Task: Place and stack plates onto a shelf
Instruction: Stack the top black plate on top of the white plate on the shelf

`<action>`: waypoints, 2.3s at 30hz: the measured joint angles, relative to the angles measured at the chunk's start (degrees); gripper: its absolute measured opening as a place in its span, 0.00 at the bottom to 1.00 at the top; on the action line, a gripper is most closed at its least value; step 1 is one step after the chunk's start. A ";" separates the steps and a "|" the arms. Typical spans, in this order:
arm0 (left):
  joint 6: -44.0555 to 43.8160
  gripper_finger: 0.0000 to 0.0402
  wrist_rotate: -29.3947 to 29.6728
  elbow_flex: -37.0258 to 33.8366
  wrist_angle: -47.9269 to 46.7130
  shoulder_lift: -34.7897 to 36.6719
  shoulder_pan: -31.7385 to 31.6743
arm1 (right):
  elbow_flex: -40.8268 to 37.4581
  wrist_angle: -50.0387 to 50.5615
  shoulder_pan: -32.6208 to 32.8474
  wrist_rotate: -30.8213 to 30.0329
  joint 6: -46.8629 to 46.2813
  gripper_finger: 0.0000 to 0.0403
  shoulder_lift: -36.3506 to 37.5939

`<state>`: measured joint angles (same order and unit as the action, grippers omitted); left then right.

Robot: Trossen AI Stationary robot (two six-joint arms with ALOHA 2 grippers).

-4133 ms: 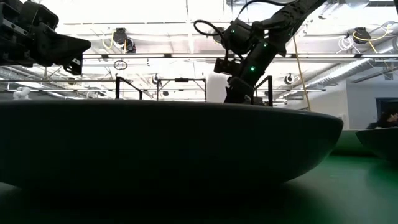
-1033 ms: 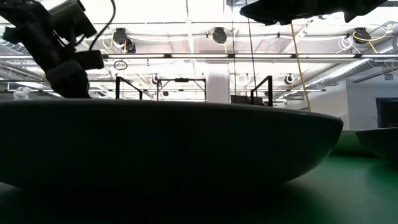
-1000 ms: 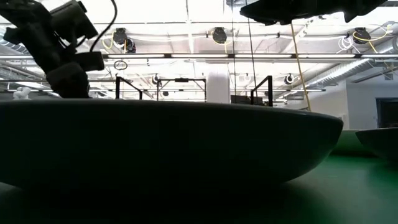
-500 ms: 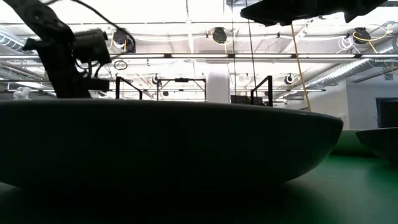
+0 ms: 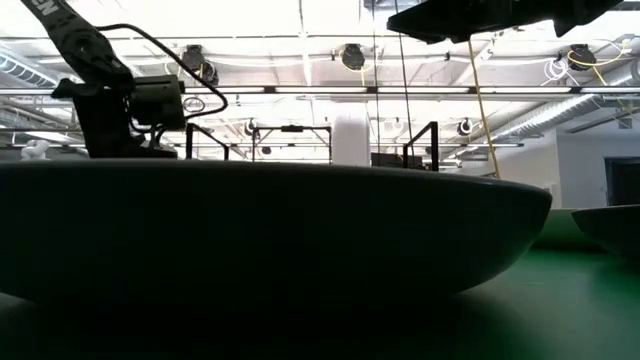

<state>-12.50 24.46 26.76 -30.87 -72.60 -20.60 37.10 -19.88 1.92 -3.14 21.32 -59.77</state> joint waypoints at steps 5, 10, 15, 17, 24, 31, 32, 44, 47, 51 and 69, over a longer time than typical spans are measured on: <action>-3.01 0.04 -0.47 4.27 -4.24 2.54 0.78 | 0.00 0.07 0.04 0.02 -1.02 0.26 0.00; -7.52 0.03 4.90 15.02 -17.79 6.66 2.67 | 0.00 0.35 0.04 0.09 -1.54 0.26 0.00; -8.93 0.03 16.04 26.99 -29.34 9.27 3.11 | 0.00 1.01 0.04 0.17 -1.59 0.26 -0.01; -6.23 0.03 17.72 31.60 -28.93 9.70 3.18 | 0.00 0.98 0.05 0.17 -1.77 0.26 -0.02; 15.65 0.03 13.07 40.05 -8.15 6.25 6.29 | 0.00 0.45 0.09 -2.53 -1.72 0.26 0.25; 30.20 0.03 2.50 45.08 5.66 -6.56 7.80 | 0.02 4.01 0.08 -7.81 -2.79 0.26 4.53; 31.14 0.03 1.40 45.99 5.83 -8.84 7.71 | 0.02 4.79 0.08 -8.10 -2.82 0.26 5.38; 42.64 0.03 -8.80 56.34 11.56 -31.93 7.50 | 0.02 10.32 0.76 -8.85 -5.68 0.26 15.08; 43.75 0.03 -9.65 57.99 12.02 -35.64 7.56 | 0.02 10.78 1.28 -8.85 -5.66 0.26 15.52; 45.51 0.08 -9.65 58.20 11.99 -38.27 7.50 | 0.02 11.02 1.64 -8.85 -5.54 0.26 15.50; 44.51 0.46 -9.44 58.21 12.71 -38.68 8.04 | 0.02 11.15 1.57 -8.83 -5.13 0.26 15.50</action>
<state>32.01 15.03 84.97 -18.16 -111.28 -12.56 37.12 -8.73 3.49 -11.97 16.19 -44.27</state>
